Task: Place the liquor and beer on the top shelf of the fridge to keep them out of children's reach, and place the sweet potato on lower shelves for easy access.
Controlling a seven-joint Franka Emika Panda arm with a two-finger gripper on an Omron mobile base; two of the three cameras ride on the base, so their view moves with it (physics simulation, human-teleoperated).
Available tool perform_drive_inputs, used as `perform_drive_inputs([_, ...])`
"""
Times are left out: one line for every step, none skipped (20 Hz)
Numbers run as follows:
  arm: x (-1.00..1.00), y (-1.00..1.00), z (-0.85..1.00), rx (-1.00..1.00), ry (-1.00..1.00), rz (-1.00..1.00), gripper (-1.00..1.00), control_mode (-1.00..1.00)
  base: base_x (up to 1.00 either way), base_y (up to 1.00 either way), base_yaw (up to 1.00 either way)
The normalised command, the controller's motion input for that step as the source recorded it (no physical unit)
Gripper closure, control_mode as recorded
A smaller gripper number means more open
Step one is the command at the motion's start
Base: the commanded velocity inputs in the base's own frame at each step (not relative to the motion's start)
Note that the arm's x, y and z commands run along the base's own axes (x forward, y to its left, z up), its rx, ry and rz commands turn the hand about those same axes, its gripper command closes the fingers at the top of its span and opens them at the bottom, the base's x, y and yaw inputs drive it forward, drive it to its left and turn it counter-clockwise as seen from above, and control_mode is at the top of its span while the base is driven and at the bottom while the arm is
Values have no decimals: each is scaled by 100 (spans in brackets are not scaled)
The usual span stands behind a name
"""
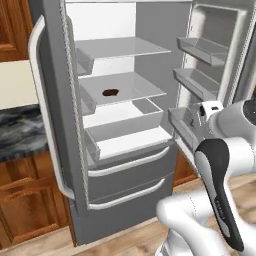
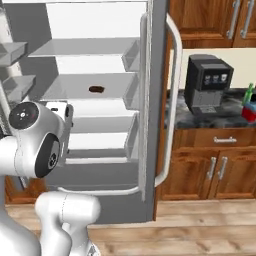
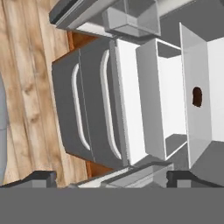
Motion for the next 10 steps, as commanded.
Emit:
perform_drive_inputs([0, 0, 0, 0, 0, 0, -100, 100, -29, -31, -48])
perform_drive_inputs([0, 0, 0, 0, 0, 0, -100, 100, -21, -31, -50])
perform_drive_inputs([0, 0, 0, 0, 0, 0, -100, 100, -11, -33, -52])
perform_drive_inputs([0, 0, 0, 0, 0, 0, -100, 100, -4, -39, -53])
perform_drive_inputs([0, 0, 0, 0, 0, 0, -100, 100, 0, -39, -55])
perform_drive_inputs([0, 0, 0, 0, 0, 0, -100, 100, 0, -39, -56])
perform_drive_inputs([0, 0, 0, 0, 0, 0, -100, 100, 0, -35, -57])
perform_drive_inputs([0, 0, 0, 0, 0, 0, -100, 100, 0, -34, -58])
perform_drive_inputs([0, 0, 0, 0, 0, 0, -100, 100, 0, -40, -59])
perform_drive_inputs([0, 0, 0, 0, 0, 0, -100, 100, 6, -47, -57])
